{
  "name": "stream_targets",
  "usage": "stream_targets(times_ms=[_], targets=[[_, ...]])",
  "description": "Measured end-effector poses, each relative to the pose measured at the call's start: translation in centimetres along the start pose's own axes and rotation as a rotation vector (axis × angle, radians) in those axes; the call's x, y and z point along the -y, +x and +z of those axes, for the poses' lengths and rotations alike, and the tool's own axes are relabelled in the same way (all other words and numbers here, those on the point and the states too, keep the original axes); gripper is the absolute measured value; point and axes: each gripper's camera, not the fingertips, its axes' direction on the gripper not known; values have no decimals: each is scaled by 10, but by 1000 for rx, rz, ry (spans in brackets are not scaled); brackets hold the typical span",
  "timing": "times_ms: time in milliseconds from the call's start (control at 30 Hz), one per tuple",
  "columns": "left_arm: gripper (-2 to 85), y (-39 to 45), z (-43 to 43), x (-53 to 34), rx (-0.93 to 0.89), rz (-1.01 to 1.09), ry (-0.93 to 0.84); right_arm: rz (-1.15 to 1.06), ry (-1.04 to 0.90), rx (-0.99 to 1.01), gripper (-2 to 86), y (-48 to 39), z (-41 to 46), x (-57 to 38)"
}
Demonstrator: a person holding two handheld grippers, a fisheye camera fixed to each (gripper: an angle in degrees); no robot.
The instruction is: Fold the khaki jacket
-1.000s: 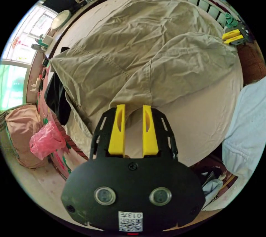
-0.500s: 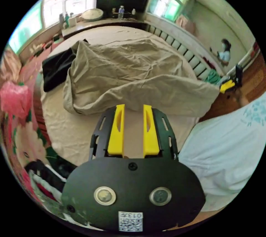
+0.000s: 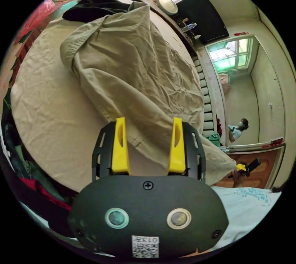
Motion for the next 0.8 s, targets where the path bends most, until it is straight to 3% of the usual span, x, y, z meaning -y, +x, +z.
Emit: stream_targets(times_ms=[267,400,433,567,700,800], targets=[[212,-47,-65,-47,-36,-159,185,-3,75,-16,-3,-11,-23,-7],[228,-72,-58,-50,-24,-169,85,-30,114,23,-3,-11,-33,-4],[214,-78,-47,-47,-105,-181,55,-34,116,24,-3,-12,-34,-2],[22,-88,-25,-27,-395,-134,9,-96,100,40,-3,-23,-43,8],[6,-97,-69,-36,-530,-70,61,-44,5,62,-2,-16,-38,5],[3,-100,-119,-59,-428,-6,-2,25,-95,95,0,-5,-21,-4]])
